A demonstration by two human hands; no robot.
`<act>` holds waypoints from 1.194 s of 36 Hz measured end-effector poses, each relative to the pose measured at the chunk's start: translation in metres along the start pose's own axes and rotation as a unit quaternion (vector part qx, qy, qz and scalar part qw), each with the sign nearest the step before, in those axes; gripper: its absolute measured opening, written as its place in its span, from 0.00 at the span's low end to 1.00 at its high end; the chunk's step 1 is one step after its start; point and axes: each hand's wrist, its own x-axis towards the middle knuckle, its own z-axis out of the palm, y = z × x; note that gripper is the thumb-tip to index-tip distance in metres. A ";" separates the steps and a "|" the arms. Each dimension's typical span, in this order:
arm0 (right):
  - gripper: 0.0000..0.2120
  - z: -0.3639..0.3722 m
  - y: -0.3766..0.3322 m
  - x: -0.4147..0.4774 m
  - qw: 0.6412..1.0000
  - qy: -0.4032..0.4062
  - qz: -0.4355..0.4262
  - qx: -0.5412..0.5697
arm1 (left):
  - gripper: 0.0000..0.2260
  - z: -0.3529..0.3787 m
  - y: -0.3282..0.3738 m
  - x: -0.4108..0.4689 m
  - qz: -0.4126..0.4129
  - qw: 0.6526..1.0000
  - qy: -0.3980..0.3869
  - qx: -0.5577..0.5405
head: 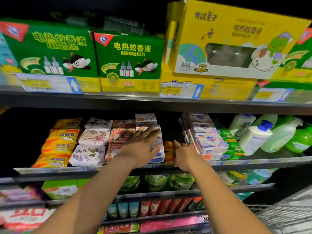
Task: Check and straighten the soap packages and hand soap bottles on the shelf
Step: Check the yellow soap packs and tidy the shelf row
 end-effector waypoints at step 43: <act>0.04 -0.002 0.003 -0.026 0.937 0.274 -0.013 0.214 | 0.27 -0.005 0.001 -0.007 0.015 1.000 0.011 0.017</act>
